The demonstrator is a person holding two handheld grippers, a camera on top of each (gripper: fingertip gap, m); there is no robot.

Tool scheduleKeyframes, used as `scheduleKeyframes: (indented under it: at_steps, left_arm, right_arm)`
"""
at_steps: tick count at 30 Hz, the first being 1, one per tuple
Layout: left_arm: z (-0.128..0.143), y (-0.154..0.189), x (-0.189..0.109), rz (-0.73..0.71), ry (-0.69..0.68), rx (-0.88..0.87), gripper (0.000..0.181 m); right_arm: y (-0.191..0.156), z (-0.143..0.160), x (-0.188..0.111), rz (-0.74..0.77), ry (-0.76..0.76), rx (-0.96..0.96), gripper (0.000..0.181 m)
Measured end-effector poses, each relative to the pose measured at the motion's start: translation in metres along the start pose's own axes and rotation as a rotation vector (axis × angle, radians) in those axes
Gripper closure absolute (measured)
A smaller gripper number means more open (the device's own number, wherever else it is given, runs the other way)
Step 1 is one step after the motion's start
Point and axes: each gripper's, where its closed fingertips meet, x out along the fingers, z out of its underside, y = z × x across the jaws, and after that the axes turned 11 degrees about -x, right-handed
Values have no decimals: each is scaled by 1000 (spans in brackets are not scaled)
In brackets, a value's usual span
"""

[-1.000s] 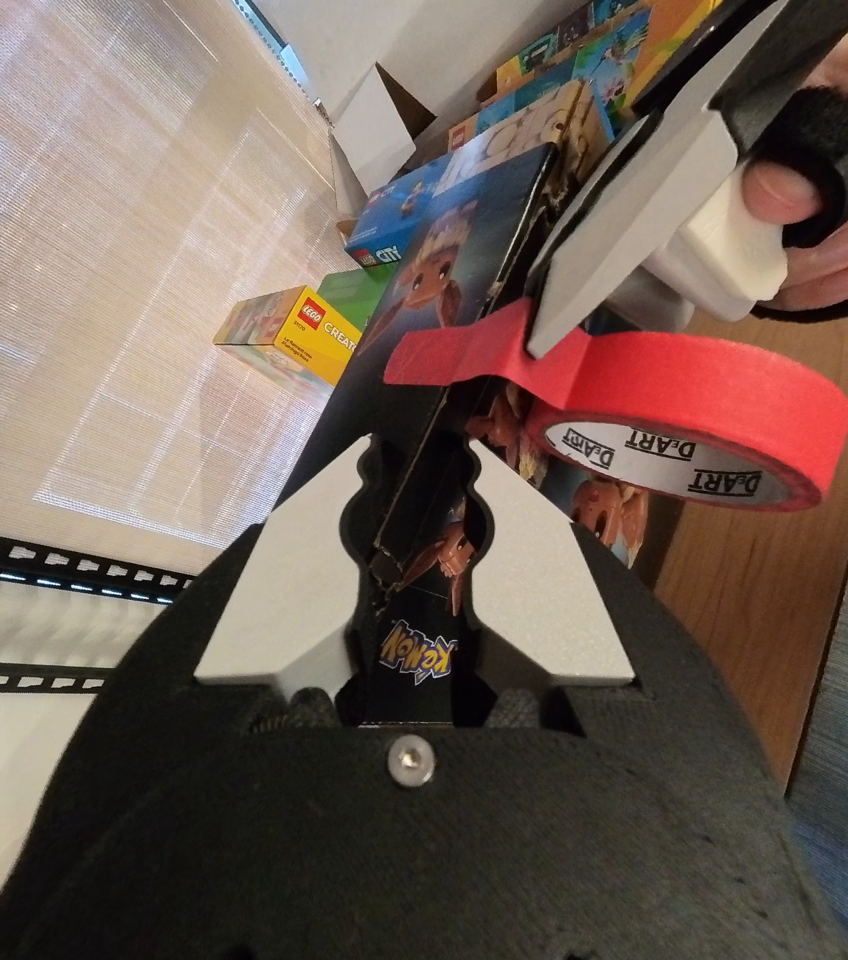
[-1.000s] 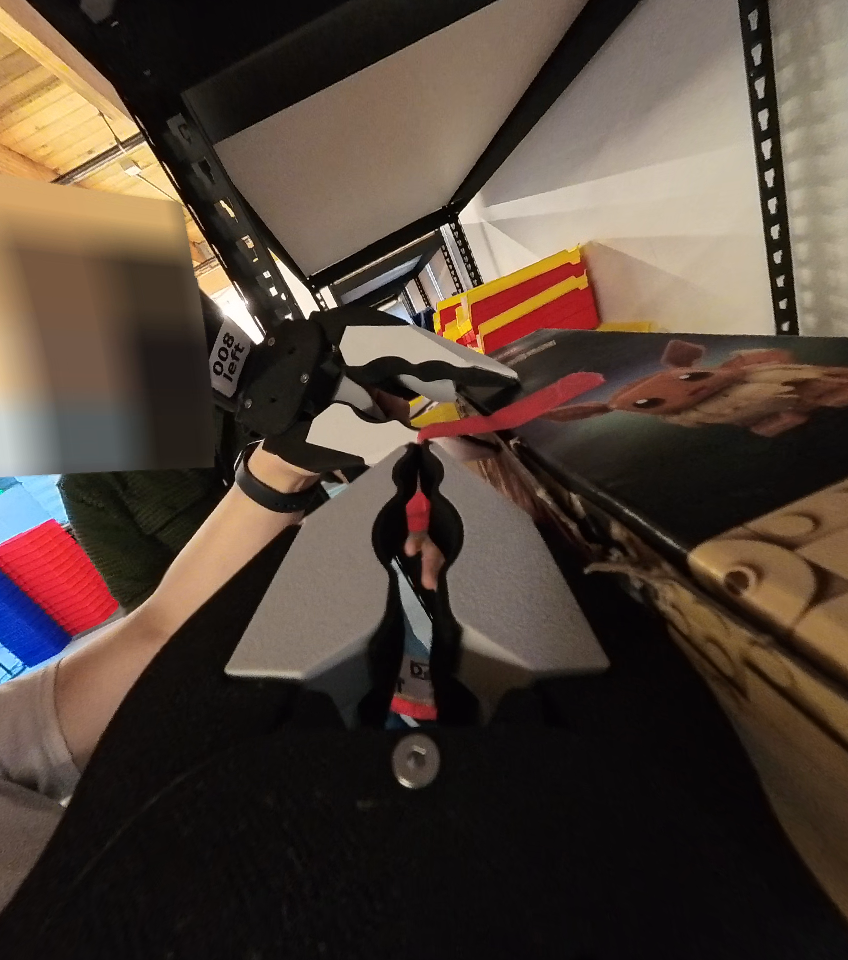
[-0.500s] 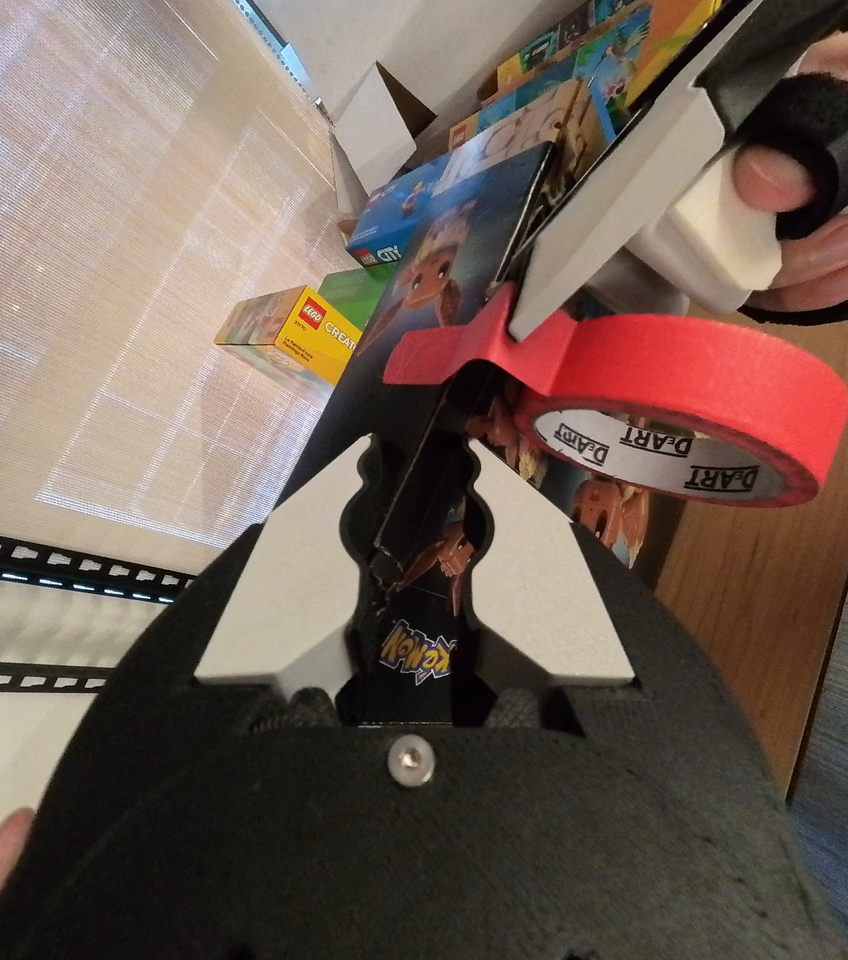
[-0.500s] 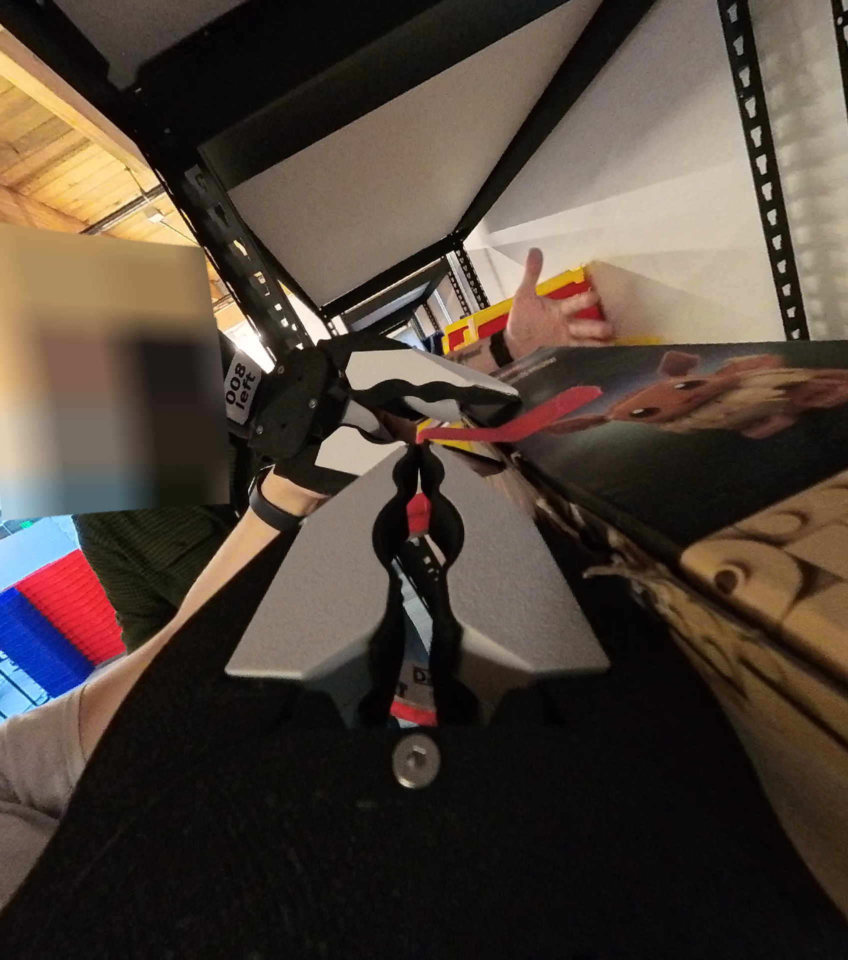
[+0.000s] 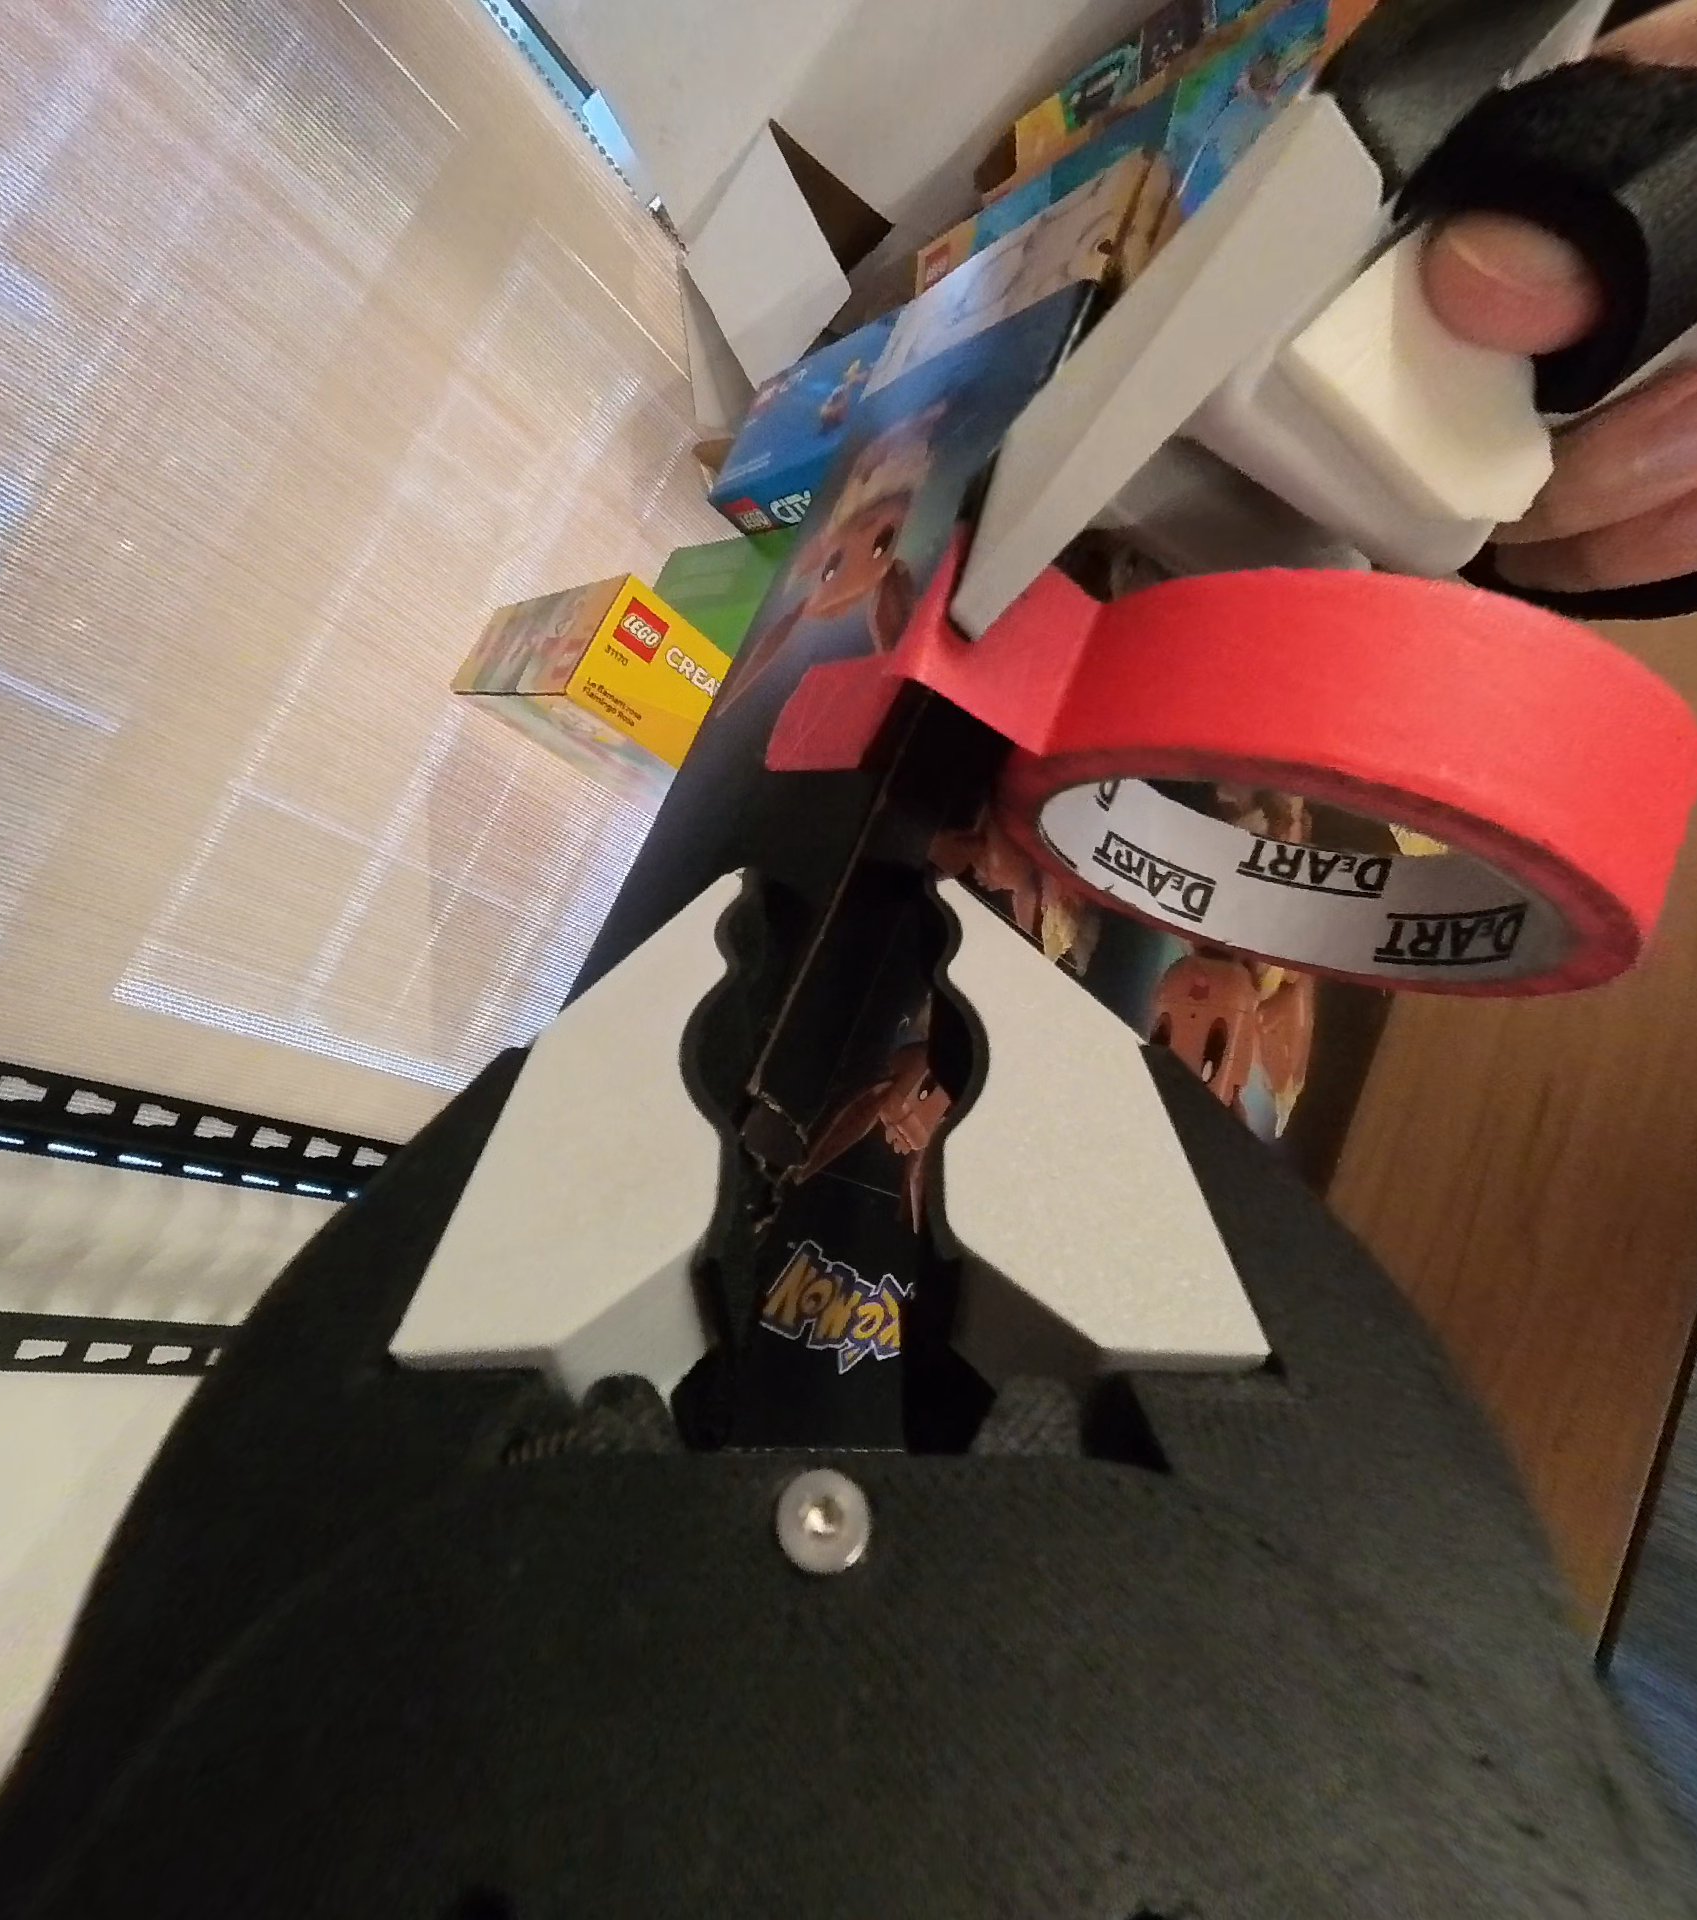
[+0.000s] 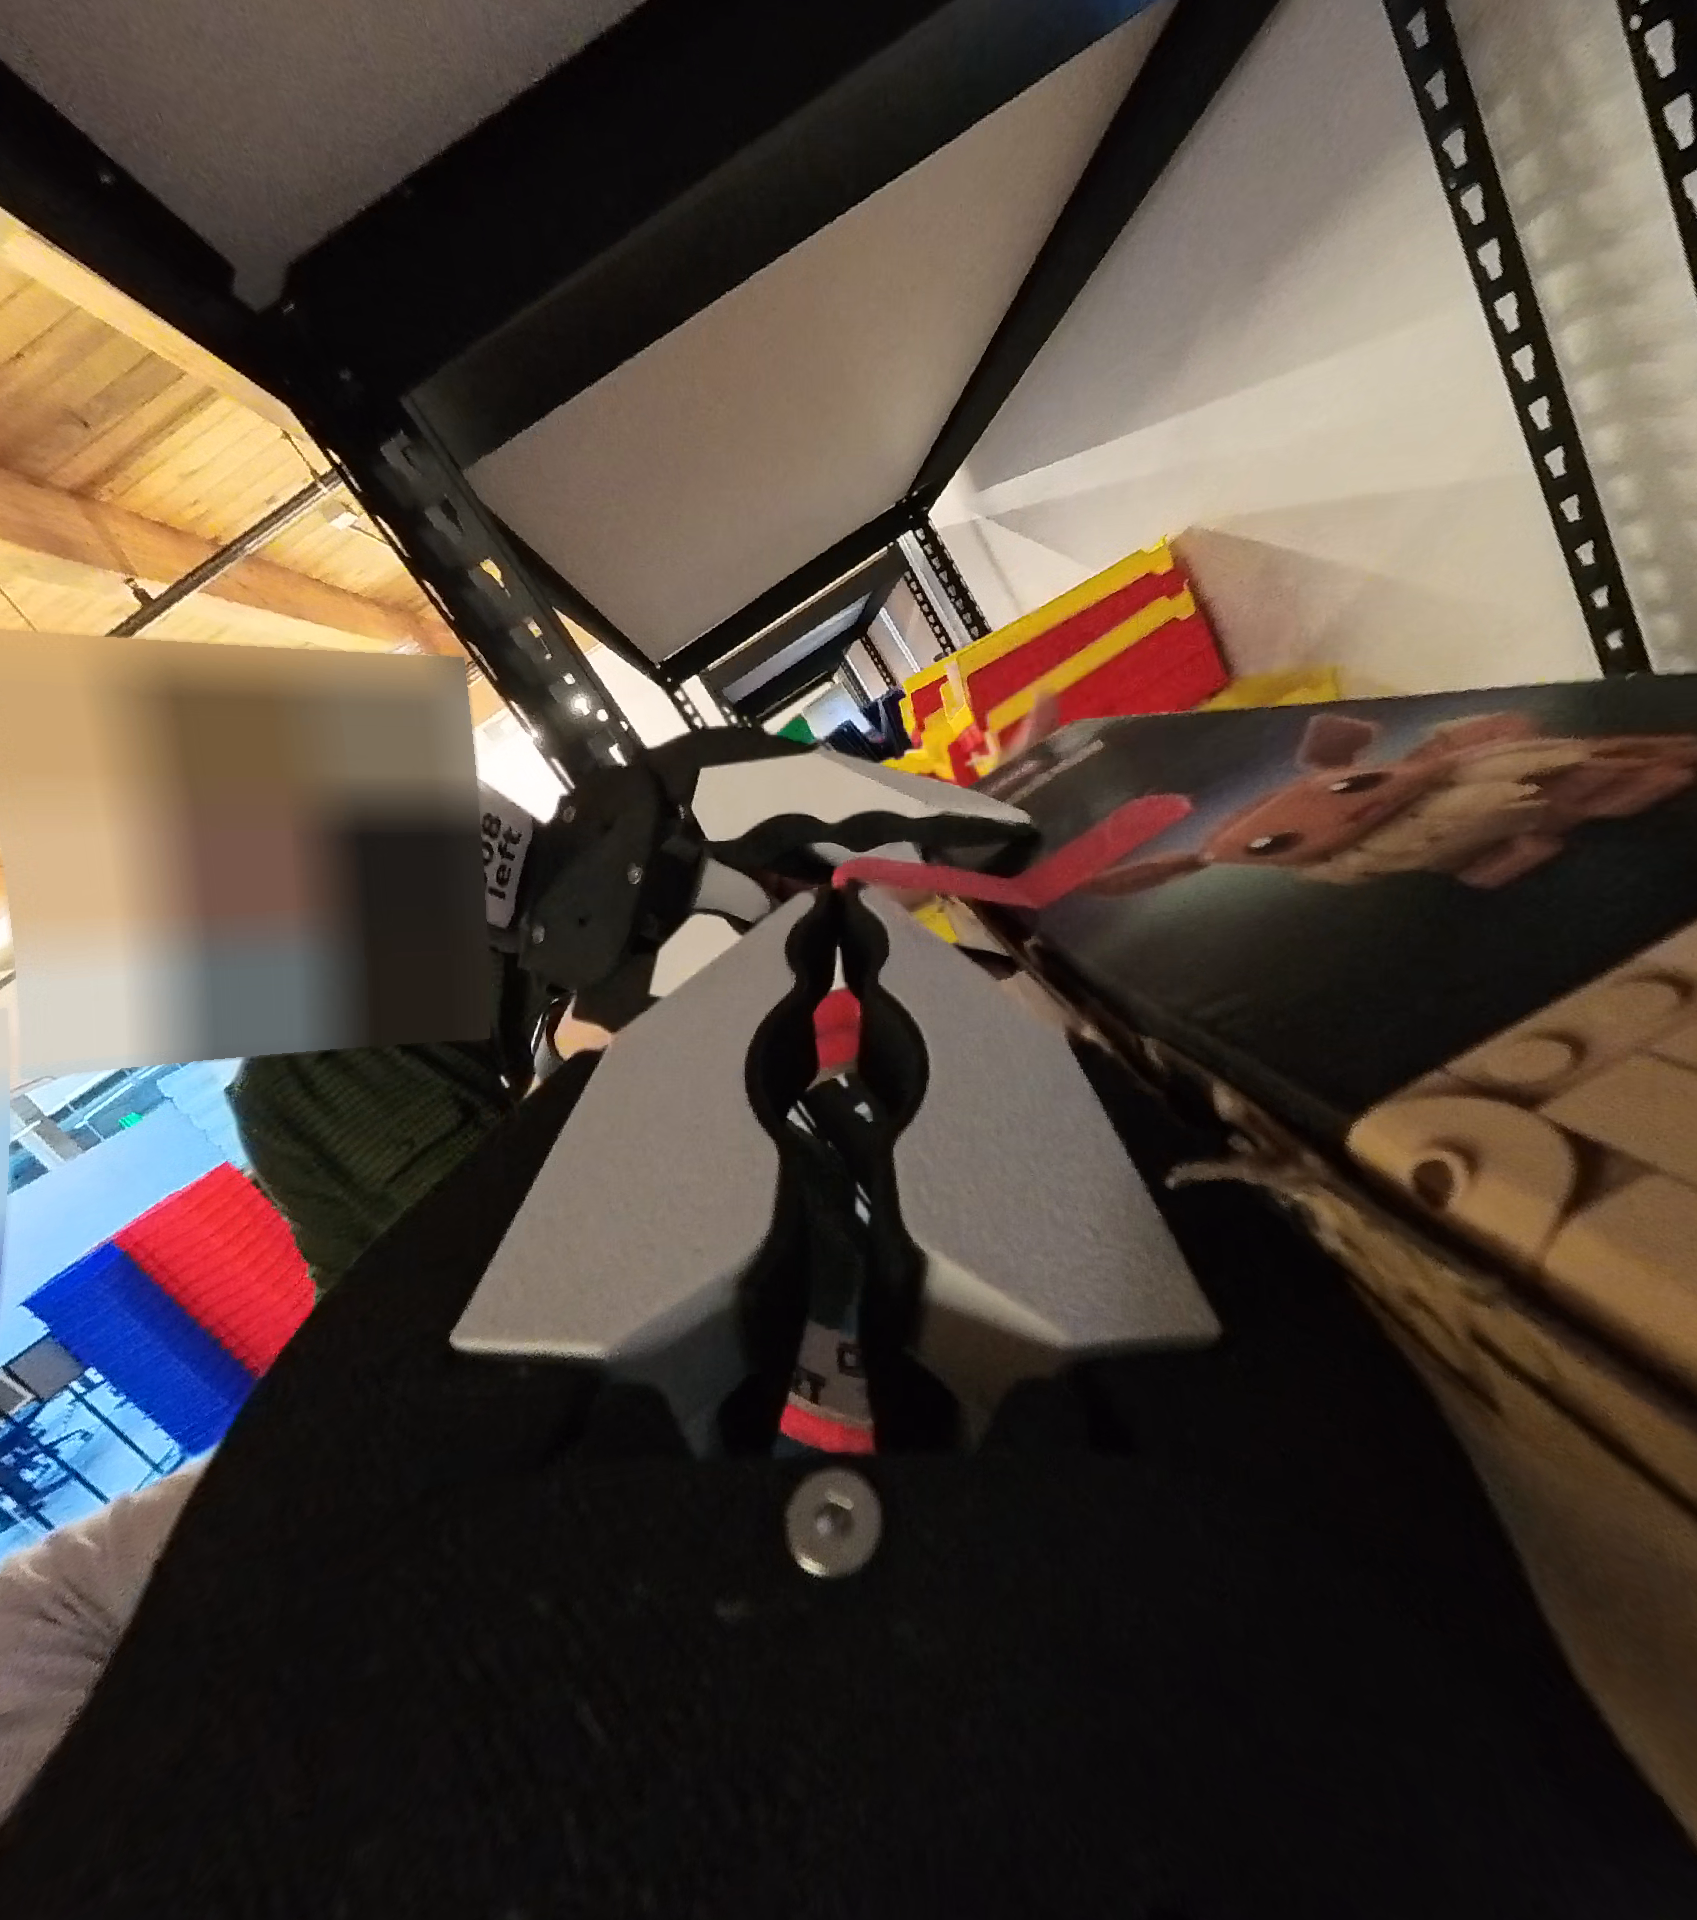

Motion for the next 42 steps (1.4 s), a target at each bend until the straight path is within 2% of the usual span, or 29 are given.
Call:
scheduleKeyframes:
  at_steps: [7,10,15,21,25,26,29,33,35,38,42]
  left_arm:
    - [0,-1,1,1,4,1,152]
    - [0,0,-1,1,10,4,152]
    - [0,1,-1,1,15,4,152]
    - [0,0,0,7,13,3,152]
    - [0,0,0,2,20,9,152]
    - [0,0,0,1,21,10,152]
    - [0,0,-1,2,22,11,152]
    - [0,0,0,1,24,11,152]
    - [0,0,0,1,25,11,152]
    - [0,-1,0,1,26,12,152]
    - [0,0,0,0,30,13,152]
  right_arm:
    - [1,-4,2,17,0,5,181]
    - [-2,1,0,7,-35,-2,181]
    - [-3,17,-4,0,-80,93,181]
    - [4,31,-8,91,-131,28,181]
    - [3,32,-8,89,-125,46,181]
    - [1,32,-9,79,-125,35,175]
    - [-2,34,-12,124,-168,-107,150]
    - [-4,29,-15,278,-258,-434,146]
    - [-6,32,-13,337,-304,-515,140]
    - [-17,38,-6,303,-245,-346,121]
    - [-17,32,-7,202,-88,-23,123]
